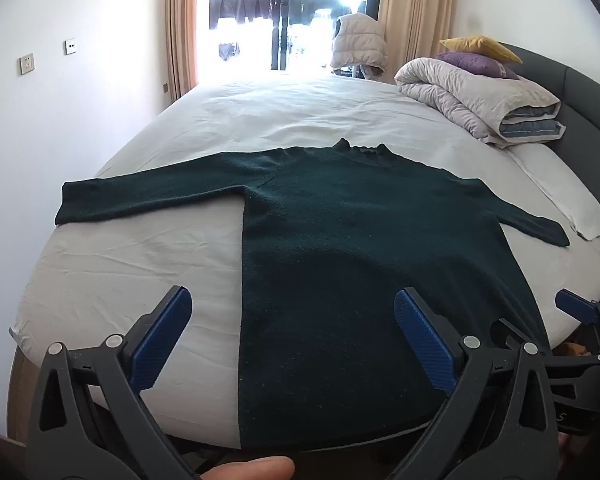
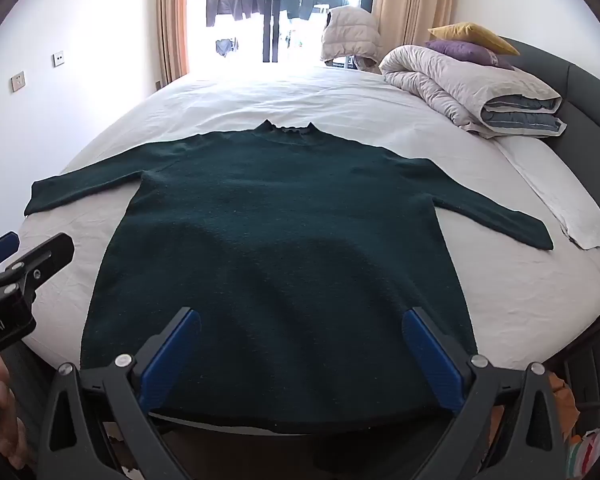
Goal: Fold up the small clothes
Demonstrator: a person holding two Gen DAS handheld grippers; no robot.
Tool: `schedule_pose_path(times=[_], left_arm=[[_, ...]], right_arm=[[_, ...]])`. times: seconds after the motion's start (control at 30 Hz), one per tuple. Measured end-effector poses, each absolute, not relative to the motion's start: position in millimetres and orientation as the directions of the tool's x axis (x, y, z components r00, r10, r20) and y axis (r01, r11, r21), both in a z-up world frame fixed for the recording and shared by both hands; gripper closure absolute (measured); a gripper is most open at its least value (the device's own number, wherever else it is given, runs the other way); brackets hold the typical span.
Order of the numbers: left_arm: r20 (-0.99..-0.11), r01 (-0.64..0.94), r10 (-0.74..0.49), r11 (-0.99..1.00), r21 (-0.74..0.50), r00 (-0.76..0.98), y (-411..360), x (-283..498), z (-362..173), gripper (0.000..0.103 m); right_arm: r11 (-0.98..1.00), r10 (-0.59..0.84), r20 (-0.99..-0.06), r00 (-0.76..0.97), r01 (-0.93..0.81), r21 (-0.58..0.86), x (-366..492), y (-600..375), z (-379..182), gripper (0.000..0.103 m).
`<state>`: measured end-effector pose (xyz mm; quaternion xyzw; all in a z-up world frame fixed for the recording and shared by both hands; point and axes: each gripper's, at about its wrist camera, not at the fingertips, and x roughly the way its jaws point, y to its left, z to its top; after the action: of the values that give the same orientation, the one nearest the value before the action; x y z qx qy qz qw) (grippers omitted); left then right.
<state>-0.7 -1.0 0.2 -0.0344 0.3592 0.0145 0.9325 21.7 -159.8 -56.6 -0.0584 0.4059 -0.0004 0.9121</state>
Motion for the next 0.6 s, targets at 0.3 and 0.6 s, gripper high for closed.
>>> schedule_pose_path(times=[0.3, 0.6], left_arm=[[-0.672, -0.06, 0.004, 0.996, -0.06, 0.74, 0, -1, 0, 0.0], [-0.672, -0.074, 0.011, 0.995, -0.065, 0.74, 6, 0, -4, 0.0]], right_arm=[[0.993, -0.054, -0.74, 0.67, -0.045, -0.113, 22, -161, -57, 0.0], [0.993, -0.058, -0.739, 0.671, -0.038, -0.112, 24, -163, -58, 0.0]])
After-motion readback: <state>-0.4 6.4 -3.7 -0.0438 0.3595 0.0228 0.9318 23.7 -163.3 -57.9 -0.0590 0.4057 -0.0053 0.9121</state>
